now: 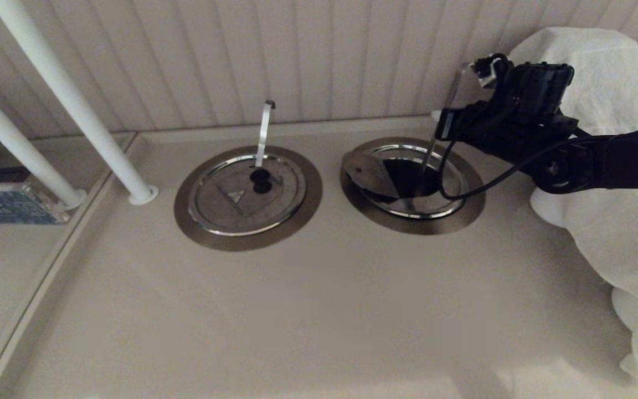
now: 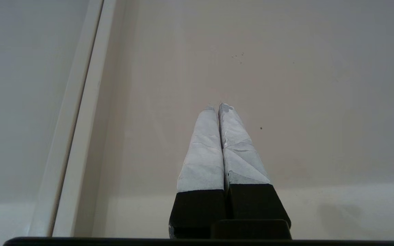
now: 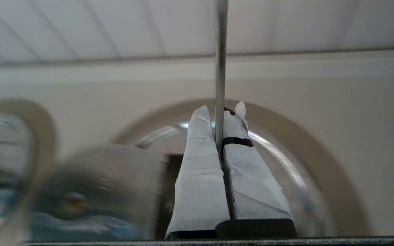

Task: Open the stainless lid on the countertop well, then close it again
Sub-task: Stir with a spoon

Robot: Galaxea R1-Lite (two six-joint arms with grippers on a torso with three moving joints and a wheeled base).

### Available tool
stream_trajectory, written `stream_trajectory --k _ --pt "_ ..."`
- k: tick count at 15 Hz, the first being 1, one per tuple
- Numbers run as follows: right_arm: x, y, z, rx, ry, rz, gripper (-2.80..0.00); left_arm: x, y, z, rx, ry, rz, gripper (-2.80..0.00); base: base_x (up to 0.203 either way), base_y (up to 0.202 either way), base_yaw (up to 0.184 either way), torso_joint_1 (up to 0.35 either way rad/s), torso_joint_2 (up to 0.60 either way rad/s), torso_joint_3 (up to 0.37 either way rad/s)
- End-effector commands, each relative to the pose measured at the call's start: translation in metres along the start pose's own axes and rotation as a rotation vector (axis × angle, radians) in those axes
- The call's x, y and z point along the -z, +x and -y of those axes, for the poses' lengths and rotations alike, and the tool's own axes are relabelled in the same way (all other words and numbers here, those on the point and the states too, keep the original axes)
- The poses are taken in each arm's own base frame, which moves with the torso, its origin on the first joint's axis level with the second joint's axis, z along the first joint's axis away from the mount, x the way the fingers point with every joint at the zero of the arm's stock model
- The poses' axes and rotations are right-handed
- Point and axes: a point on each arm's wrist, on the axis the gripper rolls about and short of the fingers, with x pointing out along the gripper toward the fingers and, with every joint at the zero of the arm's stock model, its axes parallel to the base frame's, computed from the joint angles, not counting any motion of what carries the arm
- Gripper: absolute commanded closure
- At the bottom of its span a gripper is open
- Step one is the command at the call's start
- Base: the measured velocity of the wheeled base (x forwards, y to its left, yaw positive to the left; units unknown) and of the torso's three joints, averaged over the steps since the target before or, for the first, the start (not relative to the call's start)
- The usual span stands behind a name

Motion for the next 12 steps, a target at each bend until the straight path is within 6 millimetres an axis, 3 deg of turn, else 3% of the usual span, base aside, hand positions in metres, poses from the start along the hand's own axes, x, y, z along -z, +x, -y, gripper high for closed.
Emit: stream_trajectory --k 1,5,8,12 --pt "-0.001 0.000 0.004 0.008 -0.002 0.003 0.00 0.000 0.000 0.000 -0.001 0.000 -0.001 0.00 0.000 0.000 0.000 0.000 0.00 0.000" --pt "0.006 0.008 -0.001 0.000 0.031 0.010 0.00 0.000 0.000 0.000 -0.001 0.000 0.000 0.00 0.000 0.000 0.000 0.000 0.00 0.000" --pt "0.004 0.005 -0.012 -0.031 0.077 0.010 0.00 0.000 0.000 0.000 -0.001 0.000 -0.001 0.00 0.000 0.000 0.000 0.000 0.00 0.000" --pt "-0.005 -0.003 -0.011 -0.050 0.074 0.018 0.00 0.000 0.000 0.000 -0.001 0.000 -0.001 0.00 0.000 0.000 0.000 0.000 0.00 0.000"
